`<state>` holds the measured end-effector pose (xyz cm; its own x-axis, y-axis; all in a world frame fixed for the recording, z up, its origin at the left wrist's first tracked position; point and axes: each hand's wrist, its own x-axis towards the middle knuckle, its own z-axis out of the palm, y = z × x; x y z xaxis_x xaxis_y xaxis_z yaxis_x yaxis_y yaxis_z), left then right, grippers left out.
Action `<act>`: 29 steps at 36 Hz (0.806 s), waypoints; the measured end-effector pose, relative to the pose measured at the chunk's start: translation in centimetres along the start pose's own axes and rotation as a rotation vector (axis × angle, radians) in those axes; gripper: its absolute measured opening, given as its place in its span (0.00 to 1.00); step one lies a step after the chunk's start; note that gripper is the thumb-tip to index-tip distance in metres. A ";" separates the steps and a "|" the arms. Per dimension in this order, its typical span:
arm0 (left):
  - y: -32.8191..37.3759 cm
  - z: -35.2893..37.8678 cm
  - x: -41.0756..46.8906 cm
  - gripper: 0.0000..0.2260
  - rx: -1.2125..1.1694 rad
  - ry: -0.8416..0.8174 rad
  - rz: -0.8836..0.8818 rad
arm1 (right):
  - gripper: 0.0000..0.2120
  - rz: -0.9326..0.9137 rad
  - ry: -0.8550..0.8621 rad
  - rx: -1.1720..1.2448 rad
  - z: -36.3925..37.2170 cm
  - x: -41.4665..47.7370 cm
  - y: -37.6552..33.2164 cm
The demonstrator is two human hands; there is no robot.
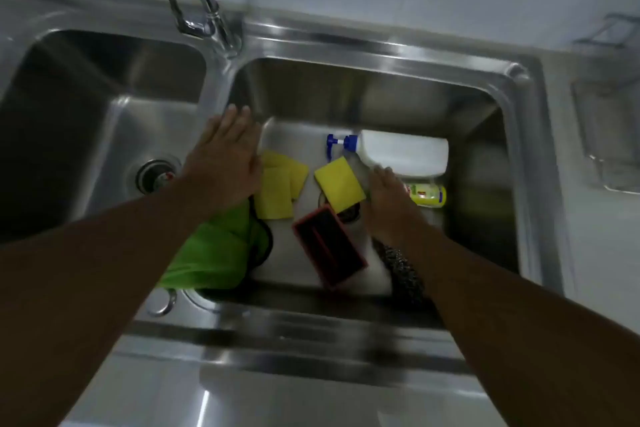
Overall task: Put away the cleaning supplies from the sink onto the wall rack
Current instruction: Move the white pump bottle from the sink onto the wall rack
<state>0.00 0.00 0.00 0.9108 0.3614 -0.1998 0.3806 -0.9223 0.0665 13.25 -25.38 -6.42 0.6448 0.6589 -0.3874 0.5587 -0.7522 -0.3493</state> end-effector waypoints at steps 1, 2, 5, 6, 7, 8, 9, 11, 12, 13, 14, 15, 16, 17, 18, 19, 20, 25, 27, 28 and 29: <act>-0.4 0.2 0.4 0.30 0.029 0.021 0.008 | 0.32 0.003 0.010 -0.012 0.0 0.9 0.1; -0.8 0.0 0.8 0.30 0.023 0.028 0.013 | 0.35 0.004 0.019 -0.033 -0.2 1.7 0.1; -1.3 0.4 1.8 0.29 0.038 0.044 0.039 | 0.37 0.000 0.051 -0.143 -0.4 4.3 0.5; -1.4 0.5 2.1 0.29 0.038 0.058 0.052 | 0.36 0.002 0.053 -0.167 -0.4 5.0 0.5; -1.4 0.6 2.2 0.29 0.039 0.076 0.062 | 0.36 0.007 0.054 -0.181 -0.4 5.7 0.5; -1.4 0.6 2.2 0.29 0.043 0.094 0.064 | 0.35 0.020 0.059 -0.171 -0.7 6.4 0.4; -1.4 0.7 2.2 0.28 0.051 0.107 0.072 | 0.34 0.031 0.067 -0.160 -0.9 7.0 0.4; -1.5 1.0 2.2 0.27 0.063 0.124 0.084 | 0.33 0.044 0.065 -0.163 -1.2 8.2 0.5; -1.6 1.1 2.3 0.27 0.068 0.135 0.093 | 0.34 0.045 0.054 -0.178 -1.3 8.6 0.5; -1.6 1.2 2.3 0.27 0.081 0.138 0.094 | 0.34 0.047 0.044 -0.192 -1.5 8.9 0.4; -1.7 1.3 2.4 0.27 0.090 0.140 0.096 | 0.35 0.052 0.049 -0.183 -1.7 9.1 0.4; -1.6 1.3 2.5 0.27 0.097 0.139 0.096 | 0.36 0.067 0.061 -0.167 -1.8 9.3 0.4; -1.6 1.4 2.5 0.27 0.098 0.138 0.091 | 0.39 0.088 0.074 -0.160 -1.8 9.5 0.4; -1.6 1.4 2.5 0.27 0.108 0.140 0.090 | 0.42 0.114 0.087 -0.168 -1.8 9.5 0.4; -1.6 1.4 2.5 0.27 0.112 0.142 0.090 | 0.45 0.137 0.093 -0.181 -1.8 9.6 0.5; -1.6 1.5 2.5 0.27 0.114 0.146 0.091 | 0.47 0.155 0.095 -0.200 -1.7 9.6 0.6; -1.6 1.6 2.5 0.27 0.109 0.153 0.093 | 0.50 0.164 0.096 -0.216 -1.7 9.7 0.8; -1.8 1.8 2.5 0.27 0.120 0.165 0.091 | 0.51 0.110 0.118 -0.306 -1.7 10.1 1.7; -1.8 1.9 2.5 0.28 0.116 0.160 0.091 | 0.48 0.103 0.142 -0.313 -1.8 10.3 1.8; -1.7 1.9 2.5 0.28 0.120 0.156 0.090 | 0.46 0.102 0.153 -0.310 -1.9 10.4 1.7; -1.7 1.9 2.5 0.28 0.122 0.156 0.088 | 0.44 0.100 0.161 -0.302 -2.0 10.4 1.7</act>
<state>1.32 2.23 -2.47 0.9570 0.2867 -0.0445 0.2848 -0.9576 -0.0433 21.94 -19.85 -9.34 0.7649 0.5900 -0.2587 0.6021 -0.7975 -0.0387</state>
